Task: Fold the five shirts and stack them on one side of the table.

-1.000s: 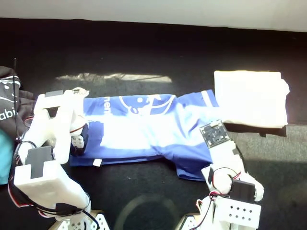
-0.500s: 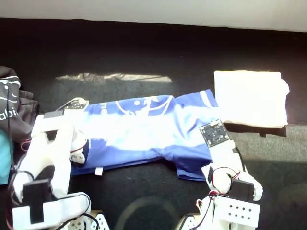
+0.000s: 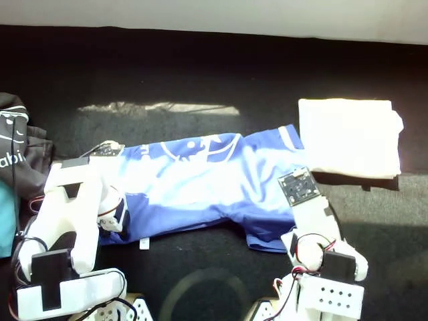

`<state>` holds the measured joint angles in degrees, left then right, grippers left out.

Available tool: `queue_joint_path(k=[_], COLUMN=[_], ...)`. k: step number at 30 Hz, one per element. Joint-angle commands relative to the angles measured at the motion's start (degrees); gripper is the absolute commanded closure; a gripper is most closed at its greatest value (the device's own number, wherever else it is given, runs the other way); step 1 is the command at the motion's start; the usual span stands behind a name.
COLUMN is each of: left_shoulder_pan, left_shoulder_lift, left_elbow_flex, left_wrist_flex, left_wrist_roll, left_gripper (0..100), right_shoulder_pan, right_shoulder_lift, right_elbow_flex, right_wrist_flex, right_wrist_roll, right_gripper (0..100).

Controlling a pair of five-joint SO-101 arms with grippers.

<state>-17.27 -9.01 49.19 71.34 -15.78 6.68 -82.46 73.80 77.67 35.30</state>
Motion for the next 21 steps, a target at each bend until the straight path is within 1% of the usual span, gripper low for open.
queue_joint_path(k=[1, 4, 6, 11, 13, 14, 15, 16, 17, 18, 19, 21], left_shoulder_pan=[0.31, 0.31, 0.31, 0.31, 0.40, 0.66, 0.92, 1.63, 2.77, 3.74, 5.23, 8.48], left_shoulder_lift=[0.22, 0.22, 0.22, 0.22, 0.48, 0.92, 1.36, 2.42, 4.09, 6.02, 8.40, 13.93], left_elbow_flex=[-3.65, -10.59, -15.96, -30.46, -35.65, -37.76, -39.43, -40.48, -41.36, -41.98, -42.68, -44.18], left_wrist_flex=[3.08, 10.02, 14.59, 22.33, 23.12, 22.95, 22.77, 21.36, 19.69, 18.37, 17.05, 14.59], left_wrist_roll=[-0.53, -0.53, -0.44, -0.44, -0.18, -0.09, 0.35, 2.29, 4.57, 5.89, 6.77, 9.67], left_gripper=[81, 81, 81, 81, 83, 87, 93, 99, 99, 98, 99, 99], right_shoulder_pan=[0.22, 0.22, -0.13, -3.82, -5.76, -6.46, -7.25, -7.96, -8.57, -9.01, -9.36, -10.33], right_shoulder_lift=[0.04, 0.92, 4.35, 22.46, 31.52, 36.09, 40.57, 44.79, 49.10, 52.88, 56.66, 63.60], right_elbow_flex=[-7.43, -13.23, -17.89, -33.10, -39.78, -43.12, -46.46, -49.45, -52.09, -54.11, -55.96, -59.03], right_wrist_flex=[0.92, 0.75, 0.75, 0.48, 0.40, 0.40, 0.40, 0.22, -0.66, -1.71, -2.68, -4.97], right_wrist_roll=[-1.23, -5.54, -8.26, -15.91, -18.37, -19.43, -20.75, -21.80, -22.68, -23.65, -24.44, -25.32], right_gripper=[76.1, 76.1, 76.1, 76.1, 76.5, 78.5, 83.4, 90.1, 98.4, 99.5, 97.1, 99.5])
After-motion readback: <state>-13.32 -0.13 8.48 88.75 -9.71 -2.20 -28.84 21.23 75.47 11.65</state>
